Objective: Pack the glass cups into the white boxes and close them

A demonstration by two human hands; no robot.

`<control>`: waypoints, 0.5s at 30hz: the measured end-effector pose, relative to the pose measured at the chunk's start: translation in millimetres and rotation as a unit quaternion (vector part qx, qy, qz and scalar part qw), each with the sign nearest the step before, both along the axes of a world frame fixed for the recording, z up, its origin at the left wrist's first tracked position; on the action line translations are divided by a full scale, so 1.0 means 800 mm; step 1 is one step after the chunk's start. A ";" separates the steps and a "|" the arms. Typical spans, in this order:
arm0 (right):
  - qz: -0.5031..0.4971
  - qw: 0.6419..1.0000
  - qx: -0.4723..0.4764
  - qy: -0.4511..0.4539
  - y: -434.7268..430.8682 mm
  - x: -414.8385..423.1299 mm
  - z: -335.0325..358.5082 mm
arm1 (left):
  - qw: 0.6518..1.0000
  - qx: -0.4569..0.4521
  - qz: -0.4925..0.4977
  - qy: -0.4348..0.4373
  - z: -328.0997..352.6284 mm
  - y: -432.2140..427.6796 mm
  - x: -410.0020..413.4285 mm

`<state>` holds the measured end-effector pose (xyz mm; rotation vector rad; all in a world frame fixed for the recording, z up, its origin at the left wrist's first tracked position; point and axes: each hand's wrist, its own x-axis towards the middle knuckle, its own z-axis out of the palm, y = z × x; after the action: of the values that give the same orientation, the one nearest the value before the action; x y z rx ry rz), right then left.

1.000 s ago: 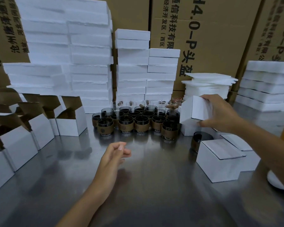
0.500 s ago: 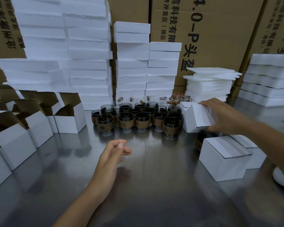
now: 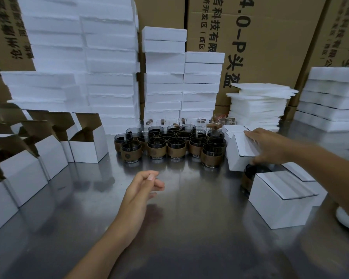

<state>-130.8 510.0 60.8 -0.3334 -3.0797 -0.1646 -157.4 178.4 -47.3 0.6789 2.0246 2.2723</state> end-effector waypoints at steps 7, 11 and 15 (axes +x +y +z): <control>-0.027 0.997 0.012 -0.073 -0.001 -0.016 0.005 | 1.000 -0.016 0.004 0.000 0.003 0.000 0.003; -0.055 0.991 0.010 -0.123 -0.002 -0.029 0.011 | 1.000 -0.009 0.001 -0.001 0.004 -0.001 0.005; -0.068 0.986 -0.014 -0.154 0.002 -0.035 0.013 | 1.000 -0.008 -0.005 0.001 0.005 -0.001 0.004</control>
<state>-158.5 511.2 71.3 -0.5701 -3.3652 -0.1934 -153.9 177.5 -43.5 0.6895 2.0334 2.2482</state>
